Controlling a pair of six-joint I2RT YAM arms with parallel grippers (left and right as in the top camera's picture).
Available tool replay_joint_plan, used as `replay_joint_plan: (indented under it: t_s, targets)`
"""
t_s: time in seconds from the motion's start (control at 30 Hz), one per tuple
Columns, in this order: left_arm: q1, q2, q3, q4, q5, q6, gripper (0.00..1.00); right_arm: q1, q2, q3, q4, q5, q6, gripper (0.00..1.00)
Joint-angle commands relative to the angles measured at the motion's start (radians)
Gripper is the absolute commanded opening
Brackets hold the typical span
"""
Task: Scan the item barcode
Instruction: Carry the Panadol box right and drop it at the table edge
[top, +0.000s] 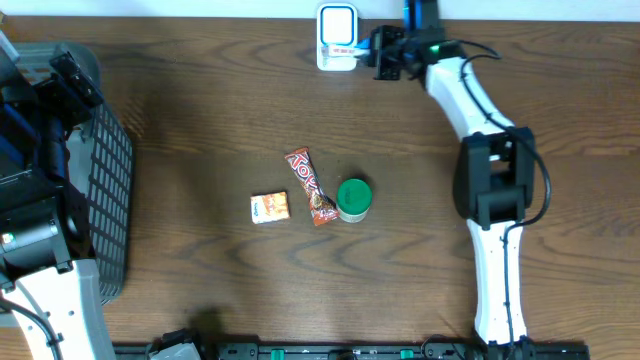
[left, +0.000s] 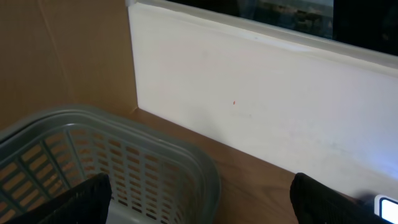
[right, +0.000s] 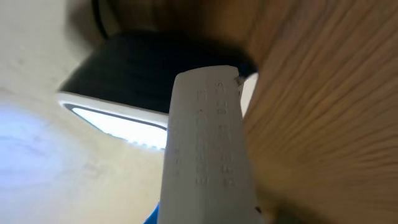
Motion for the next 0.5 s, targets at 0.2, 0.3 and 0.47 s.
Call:
replay_joint_plan:
  t_s: [0.2, 0.3, 0.47]
  targets:
    - [-0.003, 0.001, 0.004, 0.001, 0.01, -0.008, 0.91, -0.08, -0.245, 0.016, -0.51, 0.066, -0.378, 0.01]
    - [-0.003, 0.001, 0.004, 0.001, 0.01, -0.008, 0.91, -0.09, -0.34, 0.016, -0.724, 0.3, -0.436, 0.01]
    - [-0.003, 0.001, 0.004, 0.001, 0.01, -0.008, 0.91, -0.107, -0.487, 0.015, -1.048, 0.733, -0.478, 0.01]
